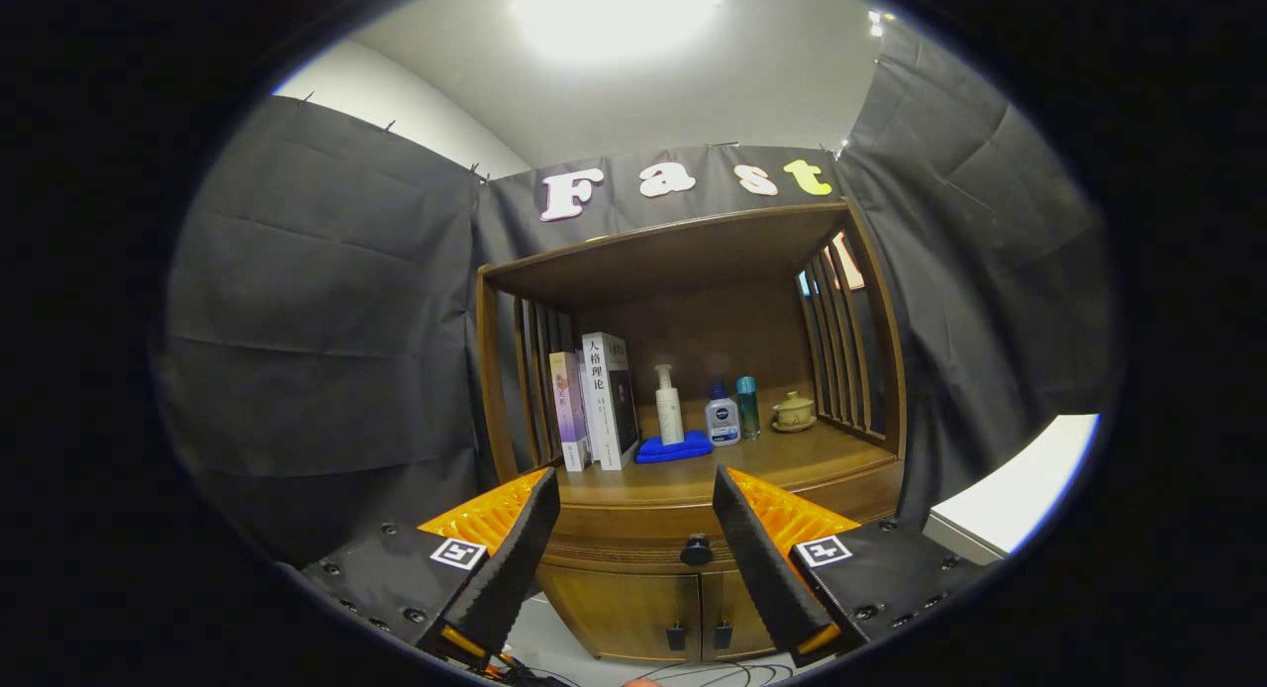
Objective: Pull open the drawer, take out the items inside it, and place them on the countertop above the cabinet.
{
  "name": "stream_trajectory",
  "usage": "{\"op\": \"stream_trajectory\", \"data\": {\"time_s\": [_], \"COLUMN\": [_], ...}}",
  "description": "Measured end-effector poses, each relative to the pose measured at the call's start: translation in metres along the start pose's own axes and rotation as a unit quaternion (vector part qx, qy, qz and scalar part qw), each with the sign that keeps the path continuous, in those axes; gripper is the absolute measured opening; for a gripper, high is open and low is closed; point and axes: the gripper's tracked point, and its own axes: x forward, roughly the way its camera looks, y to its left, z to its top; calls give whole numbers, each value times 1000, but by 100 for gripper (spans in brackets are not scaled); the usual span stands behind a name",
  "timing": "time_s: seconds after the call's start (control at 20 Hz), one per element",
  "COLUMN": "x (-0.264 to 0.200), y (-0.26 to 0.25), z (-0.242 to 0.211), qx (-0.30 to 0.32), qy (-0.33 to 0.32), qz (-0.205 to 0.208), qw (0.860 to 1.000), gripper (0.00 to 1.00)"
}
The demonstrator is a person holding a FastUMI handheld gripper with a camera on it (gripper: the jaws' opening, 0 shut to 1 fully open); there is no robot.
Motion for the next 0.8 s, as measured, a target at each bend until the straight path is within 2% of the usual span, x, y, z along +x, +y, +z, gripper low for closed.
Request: {"op": "stream_trajectory", "data": {"time_s": [0.35,0.8], "x": [5,66], "y": [-5,-26], "z": [-15,-54], "qx": [-4,22], "qy": [10,55], "qz": [-2,-20], "qw": [1000,998], "gripper": [97,98]}}
